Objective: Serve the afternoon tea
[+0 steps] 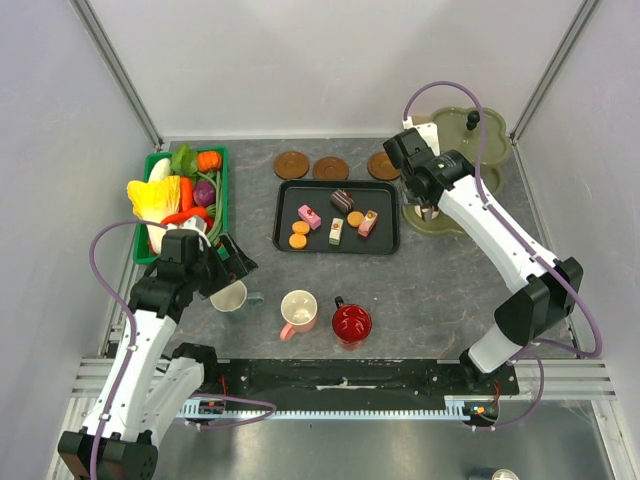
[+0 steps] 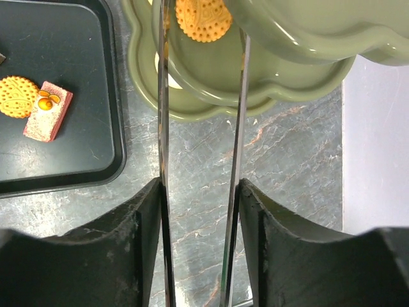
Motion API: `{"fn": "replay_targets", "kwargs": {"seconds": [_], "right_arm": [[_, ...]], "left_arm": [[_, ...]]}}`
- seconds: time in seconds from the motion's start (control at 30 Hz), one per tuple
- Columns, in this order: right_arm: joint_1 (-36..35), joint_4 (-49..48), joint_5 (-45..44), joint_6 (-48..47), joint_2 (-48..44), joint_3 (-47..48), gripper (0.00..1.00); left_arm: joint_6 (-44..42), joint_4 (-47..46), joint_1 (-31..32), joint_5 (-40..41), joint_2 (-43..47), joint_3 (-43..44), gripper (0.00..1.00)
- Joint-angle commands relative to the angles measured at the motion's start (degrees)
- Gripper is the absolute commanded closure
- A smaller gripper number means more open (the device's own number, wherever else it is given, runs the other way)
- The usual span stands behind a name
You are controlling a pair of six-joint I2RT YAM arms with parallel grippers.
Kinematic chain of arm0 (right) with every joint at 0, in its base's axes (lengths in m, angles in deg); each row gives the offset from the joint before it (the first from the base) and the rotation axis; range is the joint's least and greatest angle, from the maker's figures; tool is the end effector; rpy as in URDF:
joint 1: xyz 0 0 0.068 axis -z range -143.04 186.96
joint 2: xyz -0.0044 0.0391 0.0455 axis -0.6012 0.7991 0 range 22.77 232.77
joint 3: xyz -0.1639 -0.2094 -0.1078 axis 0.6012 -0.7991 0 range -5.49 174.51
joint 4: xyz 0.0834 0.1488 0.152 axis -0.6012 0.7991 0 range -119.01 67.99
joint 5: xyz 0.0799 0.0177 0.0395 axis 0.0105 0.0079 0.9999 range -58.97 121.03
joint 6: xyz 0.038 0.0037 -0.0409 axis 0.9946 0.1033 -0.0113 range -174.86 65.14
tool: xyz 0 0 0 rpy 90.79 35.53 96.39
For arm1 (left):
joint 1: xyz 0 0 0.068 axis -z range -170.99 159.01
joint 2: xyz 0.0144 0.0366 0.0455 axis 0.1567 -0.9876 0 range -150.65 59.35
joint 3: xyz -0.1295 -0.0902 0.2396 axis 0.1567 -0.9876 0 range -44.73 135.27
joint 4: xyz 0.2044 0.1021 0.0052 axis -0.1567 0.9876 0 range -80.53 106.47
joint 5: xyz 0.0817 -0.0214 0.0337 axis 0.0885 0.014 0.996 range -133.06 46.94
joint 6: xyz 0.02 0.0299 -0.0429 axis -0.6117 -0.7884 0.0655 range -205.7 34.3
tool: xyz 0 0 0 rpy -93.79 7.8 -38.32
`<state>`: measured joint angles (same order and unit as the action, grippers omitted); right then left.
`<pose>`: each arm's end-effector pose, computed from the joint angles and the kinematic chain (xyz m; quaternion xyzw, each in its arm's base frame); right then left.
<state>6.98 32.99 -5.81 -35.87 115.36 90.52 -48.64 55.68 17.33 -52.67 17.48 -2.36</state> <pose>0.2652 0.1262 0.3746 -0.0023 0.9173 -0.1703 0.3598 0.0978 -0.0208 0.2810 -0.1985 0.9019 -0.2165 0.3167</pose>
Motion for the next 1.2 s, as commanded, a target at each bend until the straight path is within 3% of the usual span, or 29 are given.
{"fn": "replay_targets", "kwargs": {"seconds": [0.0, 0.3, 0.83, 1.17], "right_arm": [[0.36, 0.14, -0.69, 0.27, -0.4, 0.23, 0.42], [0.45, -1.87, -0.43, -0.26, -1.98, -0.64, 0.42], [0.36, -14.97, 10.03, -6.32, -11.38, -9.78, 0.45], [-3.24, -17.44, 28.3, -14.23, -12.36, -10.93, 0.45]], "left_arm": [[-1.37, -1.39, -0.32, -0.94, 0.38, 0.87, 0.01], [-1.37, -1.39, -0.32, -0.94, 0.47, 0.87, 0.01], [-1.2, -1.39, -0.23, -0.76, 0.38, 0.7, 0.01], [-1.11, -1.39, -0.23, -0.68, 0.56, 0.61, 0.01]]}}
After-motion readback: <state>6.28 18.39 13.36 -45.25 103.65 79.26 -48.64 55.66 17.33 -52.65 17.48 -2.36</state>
